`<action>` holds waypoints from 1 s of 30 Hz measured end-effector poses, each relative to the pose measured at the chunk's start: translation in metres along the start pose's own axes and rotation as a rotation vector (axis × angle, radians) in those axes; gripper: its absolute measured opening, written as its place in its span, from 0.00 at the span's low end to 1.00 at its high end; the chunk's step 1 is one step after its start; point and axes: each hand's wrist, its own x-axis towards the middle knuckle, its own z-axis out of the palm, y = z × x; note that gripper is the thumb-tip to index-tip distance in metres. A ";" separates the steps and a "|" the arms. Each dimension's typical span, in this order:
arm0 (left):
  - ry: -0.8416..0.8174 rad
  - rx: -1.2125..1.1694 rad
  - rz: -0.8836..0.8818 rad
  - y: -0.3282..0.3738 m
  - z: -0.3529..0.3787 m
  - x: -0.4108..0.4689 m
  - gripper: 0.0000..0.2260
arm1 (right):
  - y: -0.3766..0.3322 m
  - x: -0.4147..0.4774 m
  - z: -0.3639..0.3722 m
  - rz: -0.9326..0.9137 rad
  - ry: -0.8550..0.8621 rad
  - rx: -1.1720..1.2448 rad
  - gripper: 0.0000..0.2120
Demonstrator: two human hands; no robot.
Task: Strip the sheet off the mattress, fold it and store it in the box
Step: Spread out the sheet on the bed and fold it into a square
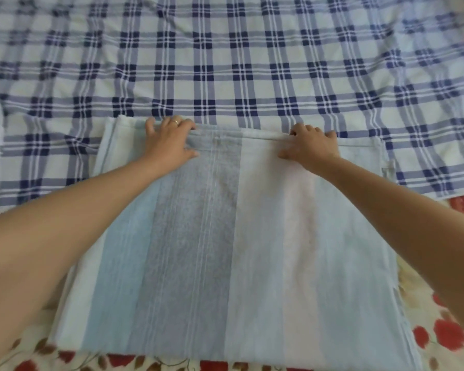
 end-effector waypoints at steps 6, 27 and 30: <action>-0.123 0.152 0.030 -0.006 -0.014 0.024 0.25 | 0.014 -0.001 0.002 -0.126 0.046 -0.020 0.15; 0.195 -0.055 0.024 0.034 0.015 -0.028 0.21 | -0.038 -0.021 0.027 -0.164 0.248 -0.066 0.24; -0.114 0.109 0.250 0.034 0.033 -0.052 0.30 | -0.026 -0.067 0.059 -0.632 0.116 -0.162 0.27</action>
